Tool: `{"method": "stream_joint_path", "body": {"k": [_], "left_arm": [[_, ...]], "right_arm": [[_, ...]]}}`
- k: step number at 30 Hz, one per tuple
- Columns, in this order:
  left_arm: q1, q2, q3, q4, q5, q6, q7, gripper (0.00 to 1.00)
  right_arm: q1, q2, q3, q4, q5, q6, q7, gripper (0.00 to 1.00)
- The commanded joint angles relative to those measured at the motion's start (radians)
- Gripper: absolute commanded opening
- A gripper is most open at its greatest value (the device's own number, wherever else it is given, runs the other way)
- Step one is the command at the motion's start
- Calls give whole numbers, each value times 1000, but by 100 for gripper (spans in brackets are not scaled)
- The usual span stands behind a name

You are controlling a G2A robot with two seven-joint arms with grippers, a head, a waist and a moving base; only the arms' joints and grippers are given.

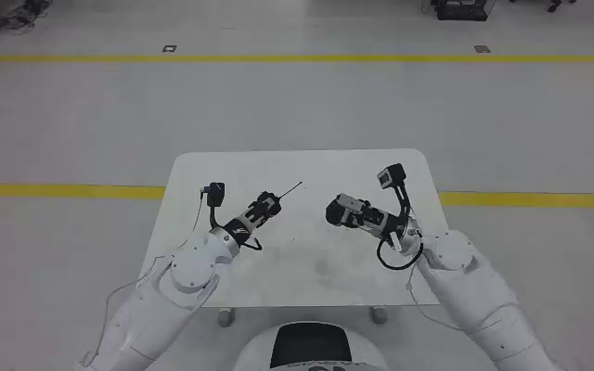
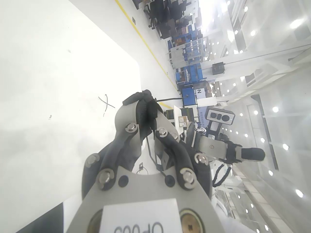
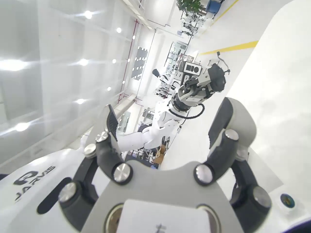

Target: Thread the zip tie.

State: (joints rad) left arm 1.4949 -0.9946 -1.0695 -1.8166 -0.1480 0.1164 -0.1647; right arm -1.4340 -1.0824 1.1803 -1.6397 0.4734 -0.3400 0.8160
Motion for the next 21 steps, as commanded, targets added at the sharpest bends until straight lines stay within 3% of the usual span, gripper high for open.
{"method": "stream_joint_path", "body": {"k": [1, 9, 15, 19, 21], "left_arm": [[0, 0, 0, 0, 0, 0, 0, 0], [0, 0, 0, 0, 0, 0, 0, 0], [0, 0, 0, 0, 0, 0, 0, 0], [0, 0, 0, 0, 0, 0, 0, 0], [0, 0, 0, 0, 0, 0, 0, 0]], "right_arm": [[-8, -33, 40, 30, 18, 0, 92, 100], [-9, -166, 157, 155, 29, 0, 372, 100], [3, -247, 217, 231, -9, 0, 494, 100], [13, -286, 236, 274, -33, 0, 526, 100], [13, -286, 236, 274, -33, 0, 526, 100]]}}
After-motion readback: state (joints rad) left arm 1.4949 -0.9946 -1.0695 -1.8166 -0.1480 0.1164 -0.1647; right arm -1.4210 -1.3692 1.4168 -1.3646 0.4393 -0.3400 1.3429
